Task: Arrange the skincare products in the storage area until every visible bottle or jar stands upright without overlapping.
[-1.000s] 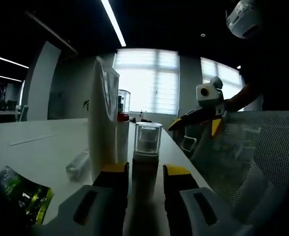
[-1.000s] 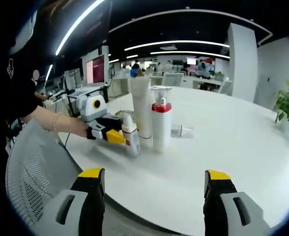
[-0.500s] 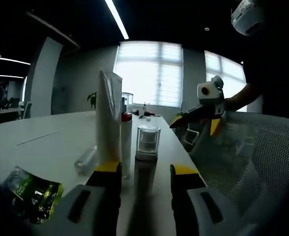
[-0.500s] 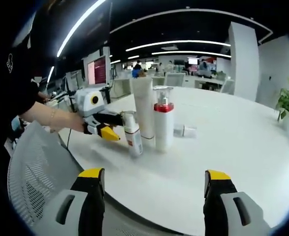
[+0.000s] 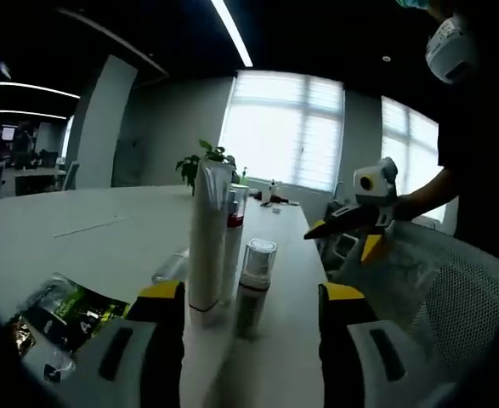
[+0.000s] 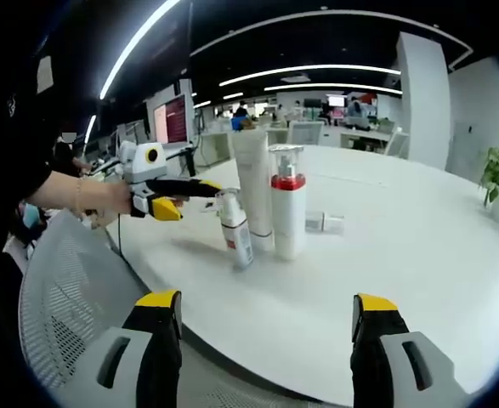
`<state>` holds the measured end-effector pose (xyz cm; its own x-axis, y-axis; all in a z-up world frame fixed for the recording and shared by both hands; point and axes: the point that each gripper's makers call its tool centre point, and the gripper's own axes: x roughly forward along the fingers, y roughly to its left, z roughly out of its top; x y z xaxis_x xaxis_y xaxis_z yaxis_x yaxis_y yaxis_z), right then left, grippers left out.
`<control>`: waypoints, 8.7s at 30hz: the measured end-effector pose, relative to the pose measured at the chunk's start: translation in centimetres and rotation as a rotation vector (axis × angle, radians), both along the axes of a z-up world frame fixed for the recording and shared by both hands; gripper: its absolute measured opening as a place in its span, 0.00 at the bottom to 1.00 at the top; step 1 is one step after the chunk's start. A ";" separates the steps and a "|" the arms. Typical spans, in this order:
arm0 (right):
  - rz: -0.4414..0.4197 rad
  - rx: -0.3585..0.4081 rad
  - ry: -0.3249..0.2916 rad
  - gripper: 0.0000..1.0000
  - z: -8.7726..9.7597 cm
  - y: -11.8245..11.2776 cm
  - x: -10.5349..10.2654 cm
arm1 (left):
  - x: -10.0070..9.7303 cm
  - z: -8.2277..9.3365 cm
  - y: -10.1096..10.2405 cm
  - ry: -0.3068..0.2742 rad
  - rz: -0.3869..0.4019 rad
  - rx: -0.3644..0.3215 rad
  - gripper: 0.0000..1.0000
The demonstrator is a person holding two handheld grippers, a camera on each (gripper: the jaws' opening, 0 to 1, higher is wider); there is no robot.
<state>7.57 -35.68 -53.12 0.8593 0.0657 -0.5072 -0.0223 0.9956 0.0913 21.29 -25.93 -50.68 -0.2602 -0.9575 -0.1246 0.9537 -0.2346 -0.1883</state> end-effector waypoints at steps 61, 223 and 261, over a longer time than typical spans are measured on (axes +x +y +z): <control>0.120 0.150 -0.019 0.89 1.8 2.8 0.3 | -3.8 2.3 10.5 0.102 0.414 0.373 0.99; 0.768 -0.272 0.298 0.10 -9.0 -9.7 21.5 | 0.9 -1.0 12.4 0.312 0.659 0.456 0.86; 0.424 -0.316 0.289 0.09 1.9 -13.9 8.8 | -0.2 -0.2 11.5 0.237 0.591 0.442 0.84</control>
